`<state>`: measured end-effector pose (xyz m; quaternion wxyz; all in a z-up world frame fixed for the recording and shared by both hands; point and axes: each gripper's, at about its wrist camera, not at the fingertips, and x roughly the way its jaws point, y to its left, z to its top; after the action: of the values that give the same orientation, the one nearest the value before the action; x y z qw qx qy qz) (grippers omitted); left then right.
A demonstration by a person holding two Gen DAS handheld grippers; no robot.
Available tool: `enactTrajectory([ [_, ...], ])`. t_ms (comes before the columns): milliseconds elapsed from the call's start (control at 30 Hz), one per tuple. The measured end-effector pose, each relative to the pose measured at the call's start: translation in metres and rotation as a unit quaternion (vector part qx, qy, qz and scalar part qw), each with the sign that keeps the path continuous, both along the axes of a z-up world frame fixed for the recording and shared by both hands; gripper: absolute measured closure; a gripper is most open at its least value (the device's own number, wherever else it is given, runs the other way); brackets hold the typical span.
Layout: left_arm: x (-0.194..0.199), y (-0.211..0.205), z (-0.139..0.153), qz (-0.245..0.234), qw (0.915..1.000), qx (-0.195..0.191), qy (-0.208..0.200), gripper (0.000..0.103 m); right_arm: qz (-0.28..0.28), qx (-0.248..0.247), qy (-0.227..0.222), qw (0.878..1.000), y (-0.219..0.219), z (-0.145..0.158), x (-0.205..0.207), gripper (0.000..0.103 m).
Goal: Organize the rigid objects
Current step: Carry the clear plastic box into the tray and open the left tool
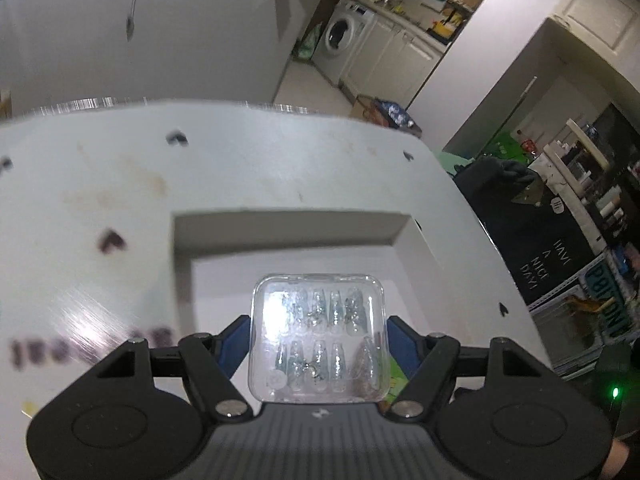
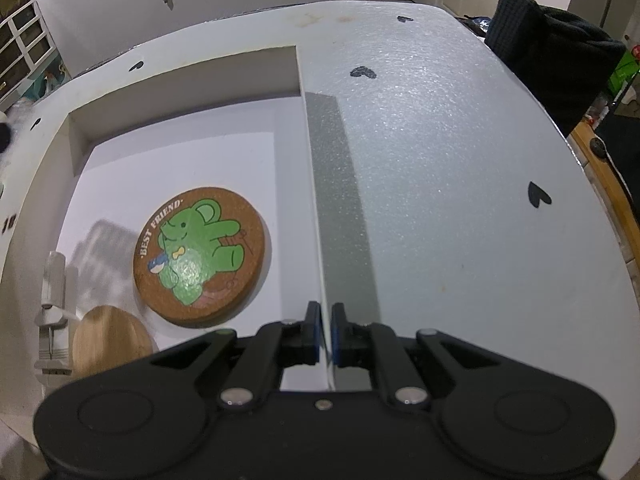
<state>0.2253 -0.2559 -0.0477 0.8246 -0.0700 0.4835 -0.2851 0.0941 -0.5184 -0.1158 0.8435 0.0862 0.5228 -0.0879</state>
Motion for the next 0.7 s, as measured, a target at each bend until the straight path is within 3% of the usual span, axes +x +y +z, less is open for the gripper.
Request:
enactTrajectory([
  [233,-0.002,-0.034,-0.039,-0.005,0.9981,0.021,0.057,0.030,-0.004,0.004,-0.002,1.000,-0.002,-0.001,-0.001,0.096],
  [467,-0.001,-0.041,-0.058,0.010,0.9962,0.070,0.052,0.030,-0.005,0.005,-0.002,1.000,-0.002,-0.002,-0.001,0.096],
  [567,0.001,-0.038,-0.059,0.013,0.9957,0.072,0.056,0.030,-0.005,0.005,-0.002,1.000,-0.002,-0.001,-0.001,0.096],
  [700,0.001,-0.037,-0.060,0.010,0.9956,0.069,0.063,0.021,-0.005,0.005,-0.002,1.000,-0.002,-0.001,-0.001,0.096],
])
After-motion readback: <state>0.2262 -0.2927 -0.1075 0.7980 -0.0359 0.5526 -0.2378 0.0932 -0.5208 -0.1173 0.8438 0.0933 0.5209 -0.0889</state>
